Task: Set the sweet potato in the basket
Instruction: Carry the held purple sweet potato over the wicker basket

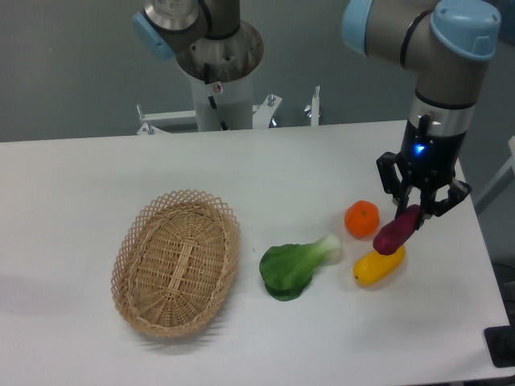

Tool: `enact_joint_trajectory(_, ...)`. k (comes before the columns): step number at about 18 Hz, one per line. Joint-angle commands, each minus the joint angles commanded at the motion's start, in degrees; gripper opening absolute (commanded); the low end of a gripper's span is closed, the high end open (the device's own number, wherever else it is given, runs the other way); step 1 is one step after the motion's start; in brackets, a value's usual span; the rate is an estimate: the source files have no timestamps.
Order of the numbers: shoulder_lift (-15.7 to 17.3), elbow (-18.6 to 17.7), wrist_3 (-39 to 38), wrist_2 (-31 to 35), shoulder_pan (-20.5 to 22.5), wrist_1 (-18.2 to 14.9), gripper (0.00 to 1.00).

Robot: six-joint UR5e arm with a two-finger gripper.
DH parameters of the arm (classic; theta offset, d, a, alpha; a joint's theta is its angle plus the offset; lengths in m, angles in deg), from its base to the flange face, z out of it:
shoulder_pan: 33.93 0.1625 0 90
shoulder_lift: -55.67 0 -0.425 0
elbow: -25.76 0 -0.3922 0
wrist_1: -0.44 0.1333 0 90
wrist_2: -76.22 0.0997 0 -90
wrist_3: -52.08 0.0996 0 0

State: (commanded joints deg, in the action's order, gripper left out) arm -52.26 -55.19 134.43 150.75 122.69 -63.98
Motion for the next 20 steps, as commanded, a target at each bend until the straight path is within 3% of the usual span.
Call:
enact_joint_trajectory(7, 1.2, -0.9, -3.2, 0.0, -0.8, -0.3, 0.17)
enact_joint_trajectory(13, 2.3, -2.5, -13.1, 0.4, -6.1, 0.1, 0.17)
enact_joint_trajectory(16, 3.9, -6.1, -18.1, 0.6, -9.6, 2.9, 0.17)
enact_joint_trajectory(20, 5.9, -13.0, -24.1, 0.9, -15.1, 11.3, 0.17)
